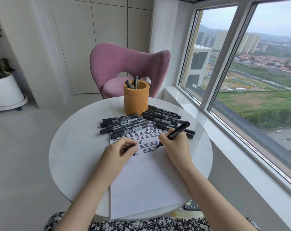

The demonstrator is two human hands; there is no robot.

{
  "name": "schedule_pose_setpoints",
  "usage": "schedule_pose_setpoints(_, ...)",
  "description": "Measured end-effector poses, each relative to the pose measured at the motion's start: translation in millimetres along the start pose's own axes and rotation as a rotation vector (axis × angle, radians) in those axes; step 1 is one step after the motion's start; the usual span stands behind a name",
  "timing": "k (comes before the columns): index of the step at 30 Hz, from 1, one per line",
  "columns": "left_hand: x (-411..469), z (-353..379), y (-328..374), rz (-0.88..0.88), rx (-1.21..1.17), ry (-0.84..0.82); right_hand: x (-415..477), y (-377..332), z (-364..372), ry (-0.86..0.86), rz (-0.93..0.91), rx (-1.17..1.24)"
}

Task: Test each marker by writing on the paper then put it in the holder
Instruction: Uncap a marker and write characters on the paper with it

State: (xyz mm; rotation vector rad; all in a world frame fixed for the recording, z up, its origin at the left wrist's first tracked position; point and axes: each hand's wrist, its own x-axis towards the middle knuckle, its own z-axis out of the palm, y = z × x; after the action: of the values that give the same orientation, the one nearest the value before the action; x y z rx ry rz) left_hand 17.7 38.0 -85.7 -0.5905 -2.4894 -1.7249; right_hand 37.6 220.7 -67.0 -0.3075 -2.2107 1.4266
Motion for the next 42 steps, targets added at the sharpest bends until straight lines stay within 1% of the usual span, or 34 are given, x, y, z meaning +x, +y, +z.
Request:
schedule_pose_setpoints(10, -0.7, -0.6, 0.5, -0.003, 0.007, 0.0, 1.2, 2.2, -0.5, 0.002, 0.022, 0.033)
schedule_pose_setpoints(21, -1.1, -0.8, 2.3, -0.002, -0.004, -0.003, 0.1, 0.8, 1.2, -0.03, 0.018, -0.004)
schedule_pose_setpoints(34, -0.8, -0.5, 1.4, -0.003, -0.005, -0.003, 1.3, 2.1, 0.0, -0.018, 0.027, -0.001)
schedule_pose_setpoints(42, 0.2, 0.5, 0.6, -0.003, 0.005, 0.002, -0.3, 1.8, 0.7, -0.043, 0.026, 0.003)
